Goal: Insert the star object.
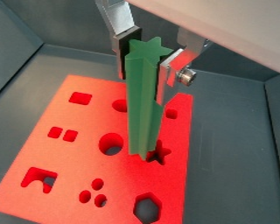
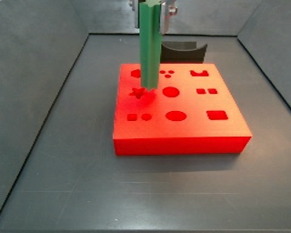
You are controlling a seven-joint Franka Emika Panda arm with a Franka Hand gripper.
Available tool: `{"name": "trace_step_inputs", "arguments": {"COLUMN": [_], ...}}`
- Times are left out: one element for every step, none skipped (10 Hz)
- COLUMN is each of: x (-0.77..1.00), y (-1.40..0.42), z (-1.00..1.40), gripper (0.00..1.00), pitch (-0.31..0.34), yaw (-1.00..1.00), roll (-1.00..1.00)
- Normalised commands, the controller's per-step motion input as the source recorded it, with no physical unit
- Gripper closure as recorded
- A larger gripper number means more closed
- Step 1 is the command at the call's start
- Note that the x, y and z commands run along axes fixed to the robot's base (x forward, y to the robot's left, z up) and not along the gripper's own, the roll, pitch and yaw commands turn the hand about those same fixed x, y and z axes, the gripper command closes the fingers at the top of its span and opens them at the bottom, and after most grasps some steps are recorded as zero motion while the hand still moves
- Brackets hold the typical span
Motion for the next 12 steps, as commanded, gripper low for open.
{"name": "trace_step_inputs", "arguments": {"x": [-0.23,-0.3,-0.25,-0.07,-0.05,0.01,0.11,0.01,0.0,0.0,-0.05,-0.03], "y": [-0.02,0.0,0.0,0.0,0.0,0.0,0.0,0.05,0.01,0.0,0.0,0.0], "z": [0.0,0.0,0.0,0.0,-0.04,-0.03,-0.08,-0.1,-0.1,-0.13,-0.12,-0.14], "gripper": [1.0,1.0,1.0,1.0,1.0,1.0,1.0,1.0,1.0,1.0,1.0,1.0], "pitch": [-0.036,-0.049,-0.066,-0.041,-0.03,0.0,0.0,0.0,0.0,0.0,-0.001,-0.01], "yaw": [-0.13,-0.11,0.0,0.0,0.08,0.21,0.23,0.21,0.15,0.12,0.09,0.05], "roll": [-0.04,-0.12,-0.19,-0.15,-0.13,-0.15,-0.17,-0.15,-0.15,-0.07,-0.01,0.0]}}
